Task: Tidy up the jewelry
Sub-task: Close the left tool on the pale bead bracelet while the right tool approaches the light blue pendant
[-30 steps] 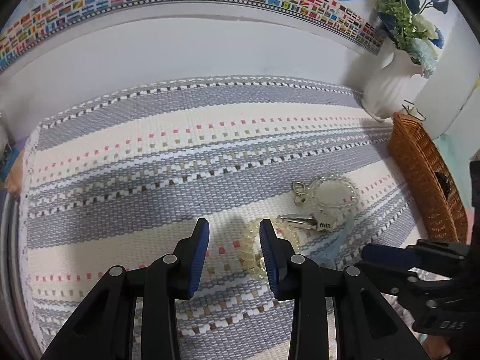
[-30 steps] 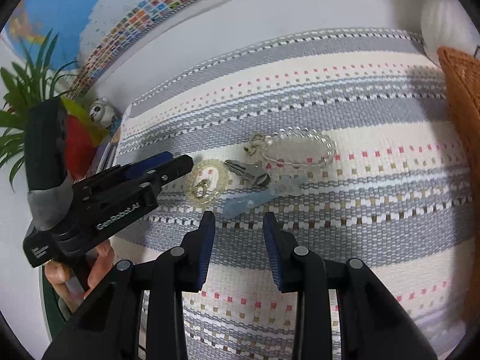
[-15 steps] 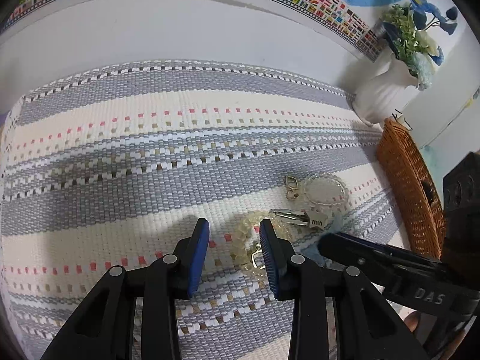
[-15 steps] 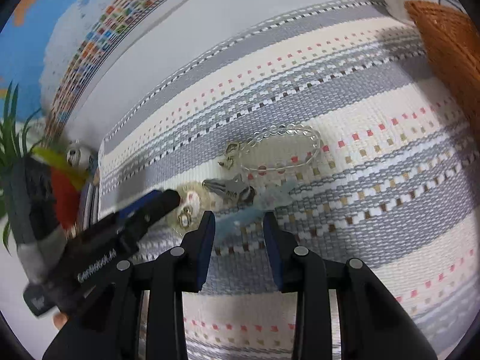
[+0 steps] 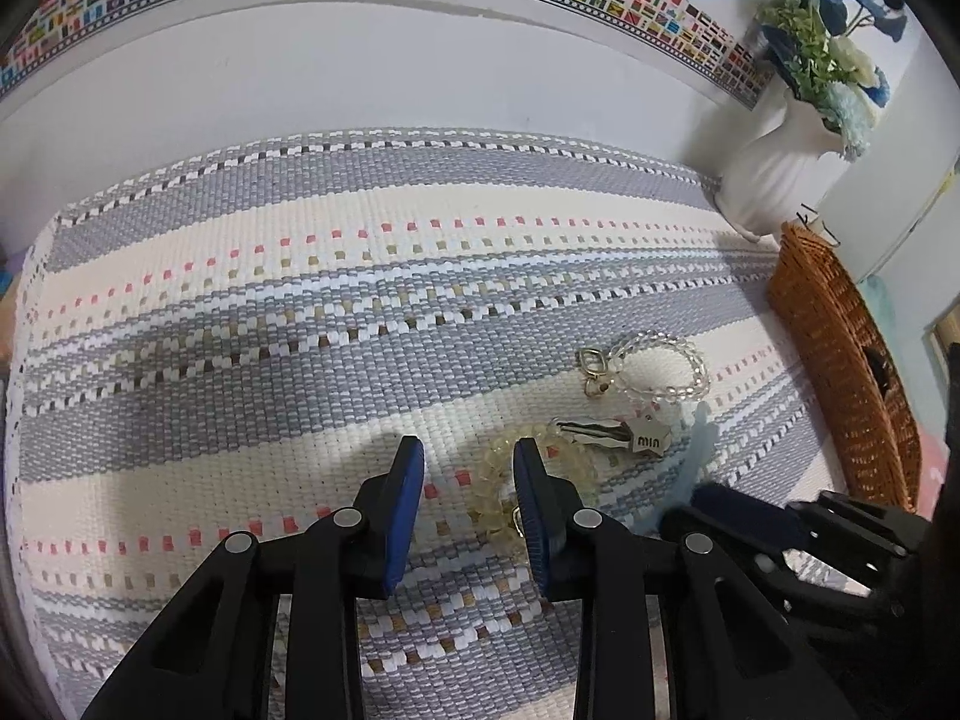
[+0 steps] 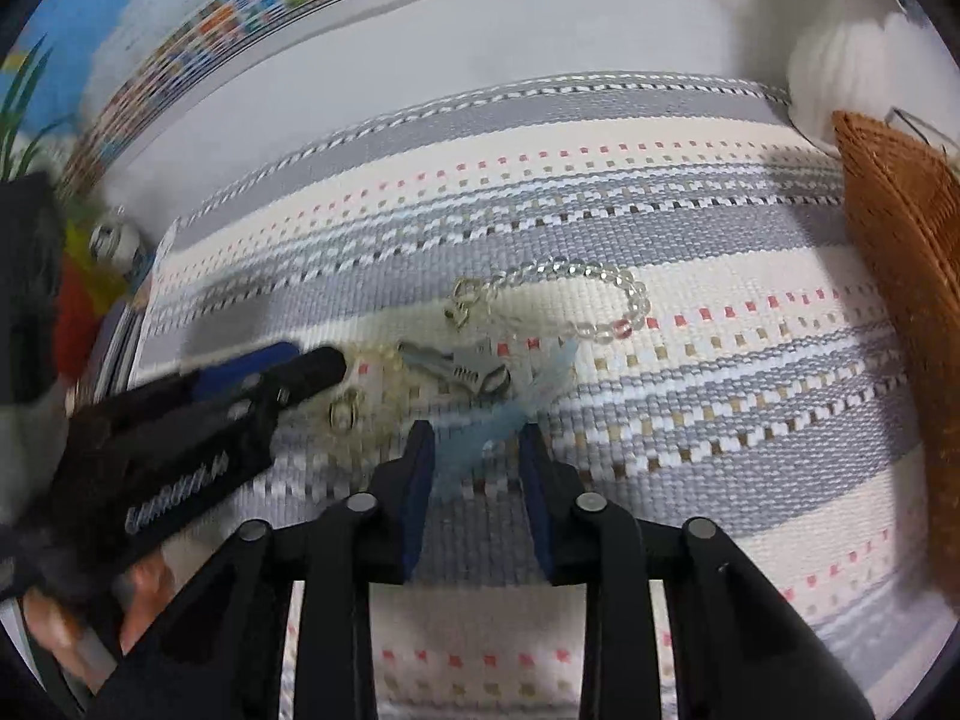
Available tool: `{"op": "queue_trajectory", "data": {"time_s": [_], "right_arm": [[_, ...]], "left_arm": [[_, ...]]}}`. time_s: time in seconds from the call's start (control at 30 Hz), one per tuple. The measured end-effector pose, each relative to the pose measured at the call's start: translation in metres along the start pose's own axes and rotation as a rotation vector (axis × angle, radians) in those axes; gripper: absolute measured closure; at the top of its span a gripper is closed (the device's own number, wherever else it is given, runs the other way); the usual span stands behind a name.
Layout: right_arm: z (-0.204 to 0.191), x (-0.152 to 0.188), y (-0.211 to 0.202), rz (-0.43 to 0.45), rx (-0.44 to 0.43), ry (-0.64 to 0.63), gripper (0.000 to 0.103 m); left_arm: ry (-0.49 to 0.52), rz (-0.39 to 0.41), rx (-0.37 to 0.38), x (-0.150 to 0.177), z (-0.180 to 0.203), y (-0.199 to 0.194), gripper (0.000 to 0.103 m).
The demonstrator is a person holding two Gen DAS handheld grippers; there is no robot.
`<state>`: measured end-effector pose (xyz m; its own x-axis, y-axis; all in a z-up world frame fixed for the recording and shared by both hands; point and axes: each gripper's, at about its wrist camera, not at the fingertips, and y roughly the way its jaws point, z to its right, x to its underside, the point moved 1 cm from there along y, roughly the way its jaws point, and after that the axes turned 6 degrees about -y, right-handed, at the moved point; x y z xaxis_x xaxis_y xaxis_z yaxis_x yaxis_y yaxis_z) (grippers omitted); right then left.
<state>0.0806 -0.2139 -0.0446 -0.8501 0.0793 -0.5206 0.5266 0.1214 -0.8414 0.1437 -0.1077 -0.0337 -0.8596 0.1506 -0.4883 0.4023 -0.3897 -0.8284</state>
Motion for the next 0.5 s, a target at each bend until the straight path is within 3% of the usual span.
{"op": "queue_trajectory", "data": {"time_s": [0.13,0.23,0.27,0.3,0.5], "right_arm": [[0.006,0.012,-0.006,-0.034,0.006,-0.079,0.079],[0.022,0.018,-0.011,-0.028,-0.073,-0.061,0.079],[0.028,0.019,-0.014,-0.021,-0.107,-0.036,0.079],[0.032,0.02,-0.017,-0.012,-0.13,-0.019,0.078],[0.054,0.013,-0.029,0.02,-0.181,0.081,0.075]], "left_arm": [[0.017,0.004,-0.013,0.0,0.001,0.0,0.072],[0.042,0.013,-0.038,0.001,0.006,0.002,0.072],[0.052,0.016,-0.049,0.002,0.008,0.002,0.075],[0.068,0.02,-0.063,0.003,0.01,0.003,0.092],[0.074,0.036,-0.084,0.005,0.012,0.0,0.095]]}}
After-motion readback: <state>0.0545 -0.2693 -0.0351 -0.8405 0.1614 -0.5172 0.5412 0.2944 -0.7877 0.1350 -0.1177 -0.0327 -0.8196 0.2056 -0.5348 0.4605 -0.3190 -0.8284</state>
